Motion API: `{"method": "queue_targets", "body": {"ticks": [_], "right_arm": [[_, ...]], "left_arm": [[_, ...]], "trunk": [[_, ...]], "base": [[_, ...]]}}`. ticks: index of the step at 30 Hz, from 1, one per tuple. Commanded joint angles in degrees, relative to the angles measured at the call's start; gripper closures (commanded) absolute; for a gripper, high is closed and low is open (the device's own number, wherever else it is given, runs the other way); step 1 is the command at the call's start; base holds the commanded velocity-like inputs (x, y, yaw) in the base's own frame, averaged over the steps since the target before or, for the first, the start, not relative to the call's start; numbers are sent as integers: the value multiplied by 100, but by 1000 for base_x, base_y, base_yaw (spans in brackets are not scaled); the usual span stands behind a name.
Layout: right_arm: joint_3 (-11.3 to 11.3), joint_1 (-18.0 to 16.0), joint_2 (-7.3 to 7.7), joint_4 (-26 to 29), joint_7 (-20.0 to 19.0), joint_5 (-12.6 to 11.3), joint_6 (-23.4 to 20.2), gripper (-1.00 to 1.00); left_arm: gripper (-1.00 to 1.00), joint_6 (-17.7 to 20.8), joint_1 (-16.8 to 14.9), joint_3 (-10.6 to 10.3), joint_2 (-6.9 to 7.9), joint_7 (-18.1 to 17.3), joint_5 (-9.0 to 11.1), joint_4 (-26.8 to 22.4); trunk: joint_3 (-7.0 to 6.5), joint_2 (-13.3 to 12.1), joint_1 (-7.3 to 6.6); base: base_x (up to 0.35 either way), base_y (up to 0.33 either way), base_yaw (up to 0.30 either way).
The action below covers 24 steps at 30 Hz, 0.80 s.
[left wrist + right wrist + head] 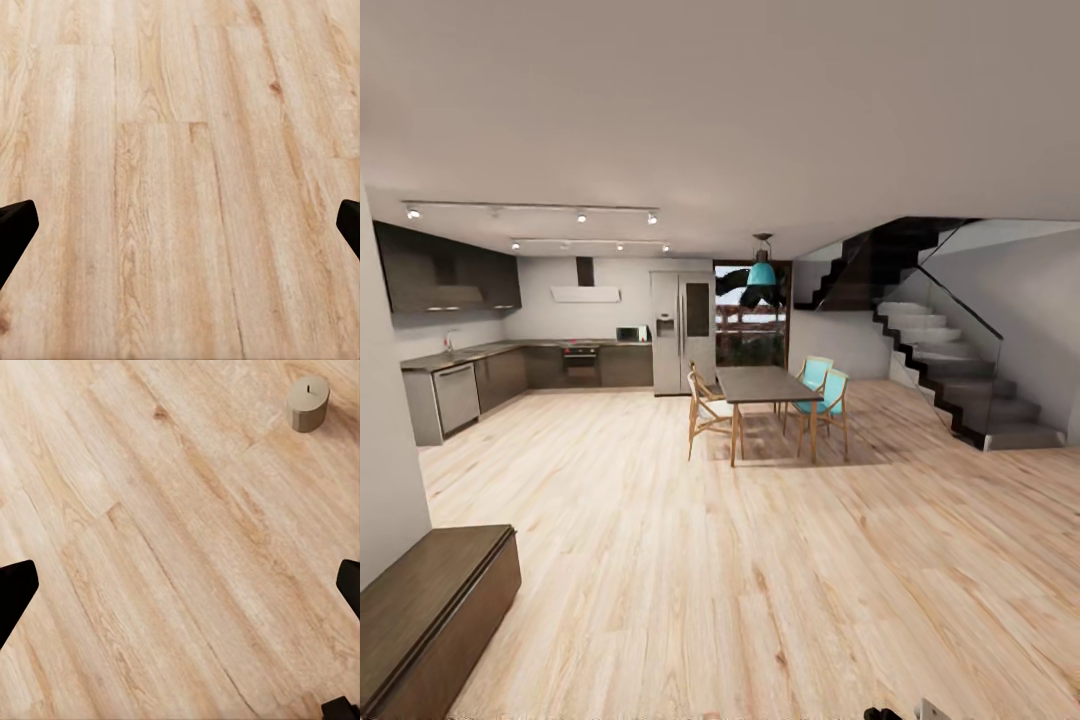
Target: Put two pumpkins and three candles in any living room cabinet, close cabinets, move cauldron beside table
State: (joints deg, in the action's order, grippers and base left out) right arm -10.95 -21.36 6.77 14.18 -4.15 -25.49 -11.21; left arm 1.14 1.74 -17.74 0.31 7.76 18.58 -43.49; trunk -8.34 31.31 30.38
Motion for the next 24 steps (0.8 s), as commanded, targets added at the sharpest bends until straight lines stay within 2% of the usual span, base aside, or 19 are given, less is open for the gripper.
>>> {"method": "queue_targets", "body": {"ticks": [1,7,18,24], "right_arm": [[-26,1,0,6,-17,-18,-30,-100],[-37,1,0,12,-34,-18,-24,-100],[-38,1,8,15,-51,-24,-22,-100],[-42,1,9,14,-43,-32,-26,-100]], "left_arm": [[-100,11,2,-29,4,42,40,-11],[-100,9,1,-227,-14,49,43,56],[-100,0,2,-281,-69,43,42,155],[-100,-27,2,-376,-80,43,46,156]], "trunk": [[10,3,1],[67,3,1],[171,3,1],[228,3,1]], "base": [[0,0,0],[0,0,0],[12,-94,0],[1,-19,0]]}}
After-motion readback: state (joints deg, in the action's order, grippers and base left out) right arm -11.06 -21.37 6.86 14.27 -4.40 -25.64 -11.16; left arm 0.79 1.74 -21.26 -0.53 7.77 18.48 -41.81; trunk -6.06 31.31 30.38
